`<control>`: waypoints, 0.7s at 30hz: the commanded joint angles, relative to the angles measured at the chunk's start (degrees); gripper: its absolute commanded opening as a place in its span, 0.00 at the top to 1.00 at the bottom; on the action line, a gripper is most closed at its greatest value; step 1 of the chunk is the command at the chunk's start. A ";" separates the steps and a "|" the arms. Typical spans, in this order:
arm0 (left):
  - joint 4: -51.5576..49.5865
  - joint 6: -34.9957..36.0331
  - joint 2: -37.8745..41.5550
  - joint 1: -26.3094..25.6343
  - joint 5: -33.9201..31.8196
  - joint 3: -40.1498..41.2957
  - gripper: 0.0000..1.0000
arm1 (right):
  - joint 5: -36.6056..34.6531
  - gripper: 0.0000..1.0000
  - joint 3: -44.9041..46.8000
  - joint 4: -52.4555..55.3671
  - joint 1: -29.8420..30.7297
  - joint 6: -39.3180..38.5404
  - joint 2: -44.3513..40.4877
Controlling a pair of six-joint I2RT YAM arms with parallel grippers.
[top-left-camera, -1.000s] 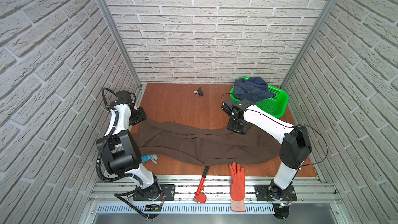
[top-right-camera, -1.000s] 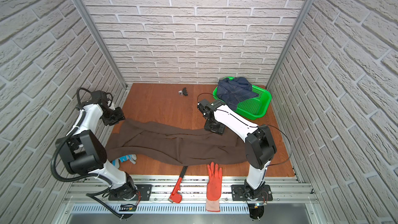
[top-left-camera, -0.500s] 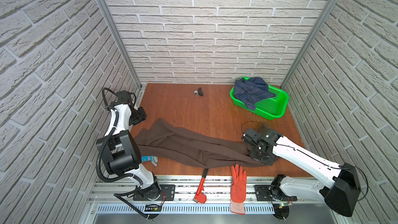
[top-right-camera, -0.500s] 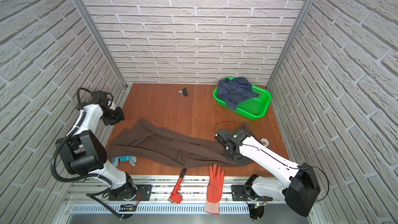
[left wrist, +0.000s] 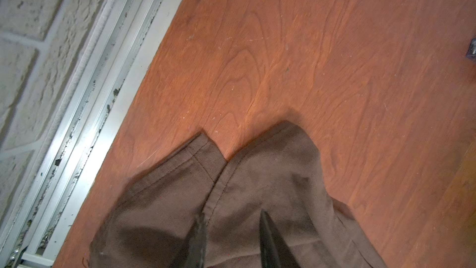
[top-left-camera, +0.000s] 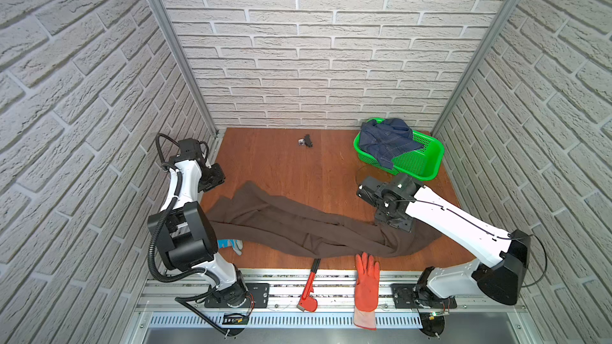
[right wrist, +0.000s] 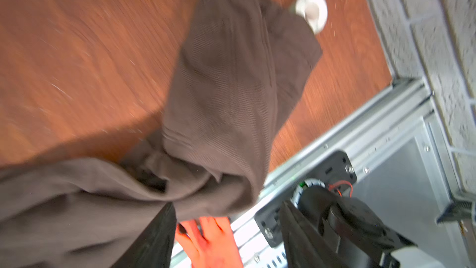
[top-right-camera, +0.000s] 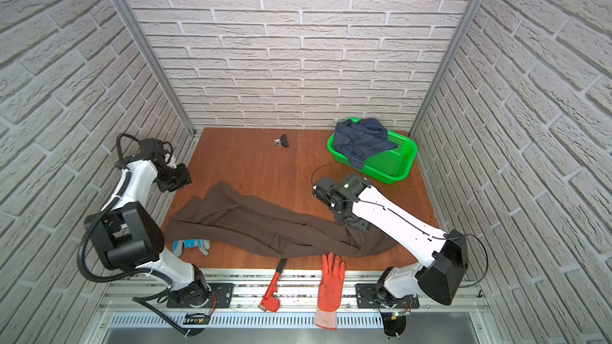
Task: Fold and stack the trousers
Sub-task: Flatten out the trousers at the center of the table.
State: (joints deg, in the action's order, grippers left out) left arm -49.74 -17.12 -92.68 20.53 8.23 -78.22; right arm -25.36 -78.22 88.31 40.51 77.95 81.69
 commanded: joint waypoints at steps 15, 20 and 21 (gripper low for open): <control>-0.05 0.34 1.27 -0.42 0.19 0.94 0.58 | -1.76 0.34 -0.81 -17.04 -22.83 -18.10 11.37; 0.05 0.39 1.20 -0.50 0.12 1.05 0.57 | 2.38 0.34 1.48 -22.32 -27.93 -22.45 13.67; 0.04 0.42 1.12 -0.52 0.12 0.96 0.57 | 2.77 0.34 1.42 -22.86 -28.66 -23.10 14.48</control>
State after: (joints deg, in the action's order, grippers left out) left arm -49.69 -17.12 -92.40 20.38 8.23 -77.89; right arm -25.10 -77.87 69.45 13.41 58.74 94.48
